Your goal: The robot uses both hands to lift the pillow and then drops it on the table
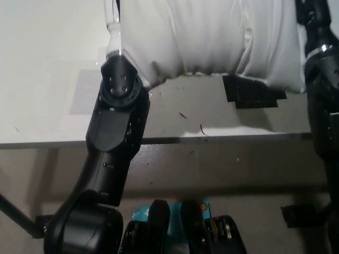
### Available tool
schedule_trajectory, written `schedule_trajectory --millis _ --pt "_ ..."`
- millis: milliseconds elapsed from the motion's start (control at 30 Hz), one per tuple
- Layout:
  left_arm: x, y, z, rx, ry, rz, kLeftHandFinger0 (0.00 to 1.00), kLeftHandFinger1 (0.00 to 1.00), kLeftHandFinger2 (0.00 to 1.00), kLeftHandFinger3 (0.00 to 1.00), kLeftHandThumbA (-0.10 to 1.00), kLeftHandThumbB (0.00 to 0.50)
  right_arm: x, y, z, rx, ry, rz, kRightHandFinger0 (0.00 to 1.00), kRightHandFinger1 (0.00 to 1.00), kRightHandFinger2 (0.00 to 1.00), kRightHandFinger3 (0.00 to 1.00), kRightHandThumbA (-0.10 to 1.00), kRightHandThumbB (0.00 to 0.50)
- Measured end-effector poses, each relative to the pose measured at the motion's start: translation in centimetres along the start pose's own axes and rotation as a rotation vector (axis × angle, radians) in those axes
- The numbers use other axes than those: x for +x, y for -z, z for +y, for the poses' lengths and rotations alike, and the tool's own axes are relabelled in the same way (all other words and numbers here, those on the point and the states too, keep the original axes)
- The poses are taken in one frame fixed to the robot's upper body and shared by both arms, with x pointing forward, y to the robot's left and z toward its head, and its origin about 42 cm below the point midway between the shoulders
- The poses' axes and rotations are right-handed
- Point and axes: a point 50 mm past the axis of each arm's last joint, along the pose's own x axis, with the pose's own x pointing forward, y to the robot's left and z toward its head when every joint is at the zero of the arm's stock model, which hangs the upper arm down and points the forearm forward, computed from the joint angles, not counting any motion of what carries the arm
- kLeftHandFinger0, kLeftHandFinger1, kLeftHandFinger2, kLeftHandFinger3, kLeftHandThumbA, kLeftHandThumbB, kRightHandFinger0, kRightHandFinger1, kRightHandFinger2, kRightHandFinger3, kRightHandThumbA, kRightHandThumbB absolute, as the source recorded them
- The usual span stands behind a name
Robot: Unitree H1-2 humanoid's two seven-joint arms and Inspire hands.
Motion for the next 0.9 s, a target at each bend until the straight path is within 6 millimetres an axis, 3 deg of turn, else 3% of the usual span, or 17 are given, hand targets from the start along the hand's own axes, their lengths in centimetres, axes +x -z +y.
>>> schedule_trajectory --millis 100,200,433,567,600,633,700,800,900 --pt "0.9 -1.6 -0.4 0.003 0.010 -0.033 1.00 1.00 1.00 1.00 1.00 0.245 0.6 -2.1 -0.2 -0.016 0.005 -0.051 1.00 1.00 1.00 1.00 1.00 0.488" --pt "1.5 -2.6 -0.5 0.014 0.017 -0.058 1.00 1.00 1.00 1.00 1.00 0.224 1.0 -3.7 -0.1 -0.029 0.011 -0.088 1.00 1.00 1.00 1.00 1.00 0.500" --pt "1.7 -3.2 -0.4 0.023 0.020 -0.063 1.00 1.00 1.00 1.00 1.00 0.200 1.4 -5.0 0.0 -0.051 0.014 -0.110 1.00 1.00 1.00 1.00 1.00 0.500" --pt "1.7 -3.1 -0.4 0.027 0.020 -0.056 1.00 1.00 1.00 1.00 1.00 0.192 1.5 -4.7 0.0 -0.073 0.016 -0.098 1.00 1.00 1.00 1.00 1.00 0.500" --pt "1.7 -3.0 -0.5 0.028 0.020 -0.055 1.00 1.00 1.00 1.00 1.00 0.199 1.5 -4.5 -0.1 -0.076 0.016 -0.090 1.00 1.00 1.00 1.00 1.00 0.394" --pt "1.7 -3.0 -0.5 0.029 0.020 -0.053 1.00 1.00 1.00 1.00 1.00 0.181 1.6 -4.3 0.0 -0.079 0.016 -0.084 1.00 1.00 1.00 1.00 1.00 0.429" --pt "1.6 -2.6 -0.4 0.035 0.019 -0.044 1.00 1.00 1.00 1.00 1.00 0.173 1.7 -3.5 0.0 -0.089 0.015 -0.055 1.00 1.00 1.00 1.00 1.00 0.383" --pt "1.3 -1.7 -0.1 0.047 0.016 -0.020 1.00 1.00 1.00 1.00 1.00 0.178 1.8 -2.2 0.1 -0.098 0.012 -0.011 1.00 1.00 1.00 1.00 1.00 0.379" --pt "0.4 1.2 0.6 0.085 0.010 0.061 1.00 1.00 1.00 1.00 1.00 0.218 1.5 0.9 0.5 -0.109 -0.001 0.081 1.00 1.00 1.00 1.00 1.00 0.366"
